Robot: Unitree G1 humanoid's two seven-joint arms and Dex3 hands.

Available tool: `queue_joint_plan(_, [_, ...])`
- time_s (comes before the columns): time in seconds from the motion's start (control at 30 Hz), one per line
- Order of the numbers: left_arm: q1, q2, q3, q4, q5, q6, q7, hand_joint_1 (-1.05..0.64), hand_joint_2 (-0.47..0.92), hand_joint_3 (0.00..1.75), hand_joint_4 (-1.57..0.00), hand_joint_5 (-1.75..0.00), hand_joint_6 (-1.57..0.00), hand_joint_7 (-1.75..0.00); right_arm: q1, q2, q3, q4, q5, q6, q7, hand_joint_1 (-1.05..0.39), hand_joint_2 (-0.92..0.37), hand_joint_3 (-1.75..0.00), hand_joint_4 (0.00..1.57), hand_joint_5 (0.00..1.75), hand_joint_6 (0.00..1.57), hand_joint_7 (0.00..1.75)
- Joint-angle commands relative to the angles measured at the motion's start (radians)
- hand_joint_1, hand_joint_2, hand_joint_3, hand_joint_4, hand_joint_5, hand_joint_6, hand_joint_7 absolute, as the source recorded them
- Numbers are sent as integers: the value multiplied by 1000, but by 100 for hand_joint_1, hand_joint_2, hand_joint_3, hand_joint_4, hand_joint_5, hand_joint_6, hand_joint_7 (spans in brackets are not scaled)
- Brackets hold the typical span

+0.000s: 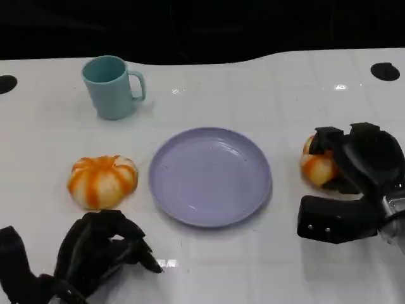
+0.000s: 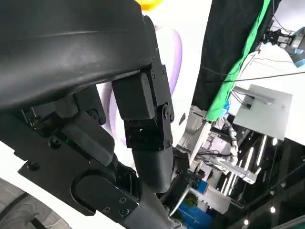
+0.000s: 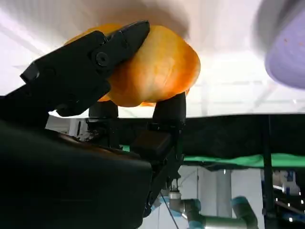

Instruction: Grasp the bread from the table and place it into the plate.

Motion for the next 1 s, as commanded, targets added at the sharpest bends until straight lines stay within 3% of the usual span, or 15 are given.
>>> queue_joint_plan(0.03, [4,12,3,2,-5,-2,0,-105,59,0,-157,-59,-157,-37,-14,3,-27,-22,38,-42,-33,-14,-72,-39,93,175,85,141])
queue_joint_plan(0.1, [5,11,3,1,-6,0,0,-105,60,0,-157,-59,-157,-36,-17,8,-34,-32,46,-50,-40,-13,-54,-78,94,175,76,163])
queue_joint_plan(0.13, [6,11,3,-1,-6,1,0,-105,60,0,-157,-59,-157,-36,-18,12,-44,-40,56,-64,-49,-13,-50,-86,94,175,75,167])
queue_joint_plan(0.17, [7,11,3,-2,-6,2,1,-105,60,0,-157,-59,-157,-36,-18,15,-51,-47,62,-78,-58,-10,-43,-100,96,175,82,155])
queue_joint_plan(0.23, [9,12,2,-5,-3,0,5,-105,60,0,-157,-59,-157,-36,-20,20,-58,-63,68,-95,-69,-9,-39,-109,97,175,88,148])
queue_joint_plan(0.37, [9,12,2,-4,-5,1,3,-105,60,0,-157,-60,-157,-37,-30,29,-56,-103,65,-147,-103,-9,-31,-131,102,175,86,158])
queue_joint_plan(0.57, [7,10,1,3,-3,-5,2,-105,60,0,-157,-59,-157,-37,-55,53,-54,-159,66,-209,-94,-13,-28,-141,101,175,80,166])
queue_joint_plan(0.87, [9,5,-4,7,5,-24,4,-105,61,1,-157,-59,-157,-37,-105,109,-40,-164,63,-283,-6,-12,-28,-140,101,175,78,174])
queue_joint_plan(1.0, [10,3,-6,2,5,-23,10,-105,61,0,-157,-59,-157,-36,-118,135,-34,-152,66,-303,59,-11,-30,-134,100,175,81,164])
